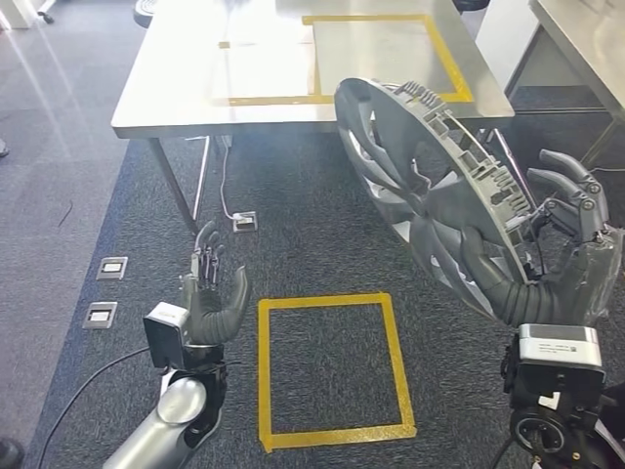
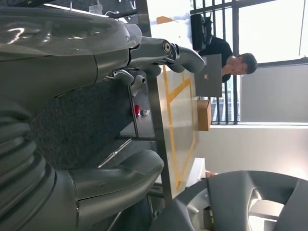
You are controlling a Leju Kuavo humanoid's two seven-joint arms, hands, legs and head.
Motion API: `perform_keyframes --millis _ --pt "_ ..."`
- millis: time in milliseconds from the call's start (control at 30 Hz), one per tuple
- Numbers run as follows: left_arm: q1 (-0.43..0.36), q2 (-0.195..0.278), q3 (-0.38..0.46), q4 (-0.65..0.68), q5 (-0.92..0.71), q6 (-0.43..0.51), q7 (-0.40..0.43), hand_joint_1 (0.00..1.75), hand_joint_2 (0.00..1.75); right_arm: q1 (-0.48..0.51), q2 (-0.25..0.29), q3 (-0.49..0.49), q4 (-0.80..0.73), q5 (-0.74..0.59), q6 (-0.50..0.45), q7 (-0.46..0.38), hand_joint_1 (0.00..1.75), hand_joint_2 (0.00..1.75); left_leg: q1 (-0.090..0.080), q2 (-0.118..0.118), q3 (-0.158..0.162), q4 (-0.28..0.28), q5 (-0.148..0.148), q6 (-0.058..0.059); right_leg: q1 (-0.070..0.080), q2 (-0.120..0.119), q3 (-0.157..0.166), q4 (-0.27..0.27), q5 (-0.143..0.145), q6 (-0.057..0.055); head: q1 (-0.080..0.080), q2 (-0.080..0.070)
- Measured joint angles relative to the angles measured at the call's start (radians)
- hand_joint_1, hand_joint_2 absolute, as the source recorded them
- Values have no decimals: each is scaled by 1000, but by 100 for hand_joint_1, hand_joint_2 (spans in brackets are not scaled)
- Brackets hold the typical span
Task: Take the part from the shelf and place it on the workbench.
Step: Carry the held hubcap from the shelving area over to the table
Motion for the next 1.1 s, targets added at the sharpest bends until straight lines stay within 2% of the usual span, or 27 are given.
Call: perform_keyframes --millis 33,67,100,133,167,200,233,267,300,367,400,433,500,533,567,600,633,667,700,733,767,833,900,933,1033,1067,1100 --pt "1 0 0 0 0 -1 0 0 175 -1 0 0 3 -3 1 0 175 175 -1 -1 8 0 -7 0 0 0 -37 50 -17 1 5 0" --pt "1 0 0 0 0 -1 0 0 175 -1 0 0 7 -5 1 1 175 175 -1 -2 17 1 -15 1 0 0 -57 63 -17 1 10 0" --pt "1 0 0 1 0 -2 0 0 175 -3 0 0 11 -6 1 1 175 175 -2 -3 28 1 -24 0 0 0 -59 38 5 0 14 0" --pt "1 0 0 1 1 -2 0 0 175 -6 0 -1 14 -8 1 1 175 175 -3 -4 42 1 -33 -1 0 0 -46 -20 50 -4 19 0" --pt "1 0 0 1 1 -2 0 0 175 -10 0 -2 18 -12 1 1 175 175 -3 -5 54 1 -43 -3 2 0 -28 -93 106 -10 24 0" --pt "1 -1 0 2 2 -2 0 0 175 -15 0 -3 21 -16 1 1 175 175 -5 -6 64 1 -51 -6 4 -1 -11 -158 144 -15 26 0" --pt "0 -1 0 2 2 -2 0 0 175 -21 0 -4 24 -20 1 0 175 175 -6 -6 68 2 -58 -10 8 -2 4 -202 170 -21 27 0" --pt "0 -1 0 2 3 -2 1 0 175 -26 0 -5 27 -23 1 0 175 175 -7 -7 70 4 -62 -15 11 -2 10 -225 179 -27 27 0" --pt "-1 -2 -1 3 4 -3 1 0 175 -30 0 -6 30 -24 2 0 175 175 -8 -7 71 5 -65 -20 14 -3 16 -229 173 -32 26 0" --pt "-4 -3 -1 3 5 -3 1 0 175 -41 -1 -8 35 -30 2 2 175 175 -10 -6 66 23 -69 -30 8 -2 32 -238 176 -40 23 0" --pt "-8 -3 -1 3 5 -3 0 0 175 -50 -1 -8 39 -34 2 3 175 175 -9 -5 49 54 -74 -36 4 -2 41 -242 176 -43 18 0" --pt "-11 -3 -2 3 5 -4 -1 0 175 -60 -1 -8 44 -39 1 4 175 175 -7 -4 17 106 -85 -43 0 -2 48 -246 174 -46 12 0" --pt "-13 -3 -2 4 7 -4 -2 0 175 -79 -1 -9 55 -50 0 3 175 175 1 -3 -73 235 -123 -54 -1 -2 55 -247 164 -51 -1 0" --pt "-13 -3 -2 6 7 -4 -2 0 175 -84 -1 -8 62 -53 -1 3 175 175 5 -2 -113 281 -141 -58 -1 -2 60 -247 158 -52 -6 0" --pt "-12 -3 -2 7 8 -4 -2 0 175 -87 -1 -8 68 -56 -1 3 175 175 8 -2 -140 299 -145 -61 -1 -1 68 -247 151 -51 -10 0" --pt "-12 -2 -3 8 9 -4 -2 0 175 -88 -1 -8 73 -57 -1 3 175 175 10 -1 -148 281 -125 -62 -2 -1 78 -247 143 -50 -14 0" --pt "-12 -2 -3 9 9 -4 -2 0 175 -89 -1 -8 78 -57 -2 3 175 175 11 -1 -137 227 -83 -62 -2 0 90 -247 134 -47 -19 0" --pt "-13 -2 -3 9 9 -4 -2 0 175 -91 -1 -8 81 -57 -2 3 175 175 12 0 -114 152 -27 -59 -2 0 101 -247 124 -44 -23 0" --pt "-13 -2 -3 9 9 -4 -2 0 175 -95 -1 -8 85 -57 -2 2 175 175 10 1 -92 82 16 -55 -2 0 112 -246 114 -40 -27 0" --pt "-14 -2 -3 10 10 -4 -2 0 175 -100 -1 -8 89 -57 -2 1 175 175 8 2 -76 33 41 -49 -1 1 117 -246 105 -34 -29 0" --pt "-15 -2 -3 10 10 -4 -2 0 175 -106 -1 -8 93 -57 -2 1 175 175 5 3 -68 8 52 -42 0 2 121 -246 99 -28 -29 0" --pt "-16 -3 -4 11 12 -8 -2 0 175 -117 -1 -9 100 -58 -4 0 175 175 3 3 -61 1 46 -28 1 3 130 -246 92 -17 -26 0" --pt "-18 -6 -5 11 12 -14 -3 0 175 -127 -2 -10 108 -61 -6 0 175 175 6 2 -42 -4 41 -14 -1 1 122 -213 82 -8 -20 0" --pt "-19 -7 -5 12 12 -18 -4 0 175 -135 -2 -10 113 -65 -7 1 175 175 7 1 -31 -5 36 -9 -3 0 98 -166 71 -5 -15 0" --pt "-23 -11 -7 17 13 -23 -6 0 175 -155 -3 -12 131 -77 -7 0 175 175 6 1 -9 -6 16 0 -3 -1 -30 37 11 2 5 0" --pt "-23 -12 -8 20 13 -24 -7 0 175 -160 -3 -12 139 -81 -7 -2 175 175 6 0 0 -6 9 0 -3 -1 -61 68 -4 4 10 0" --pt "-23 -13 -8 22 13 -23 -8 0 175 -165 -3 -12 148 -87 -7 -3 175 175 5 -2 11 -5 0 0 -3 -1 -74 62 1 4 14 0"
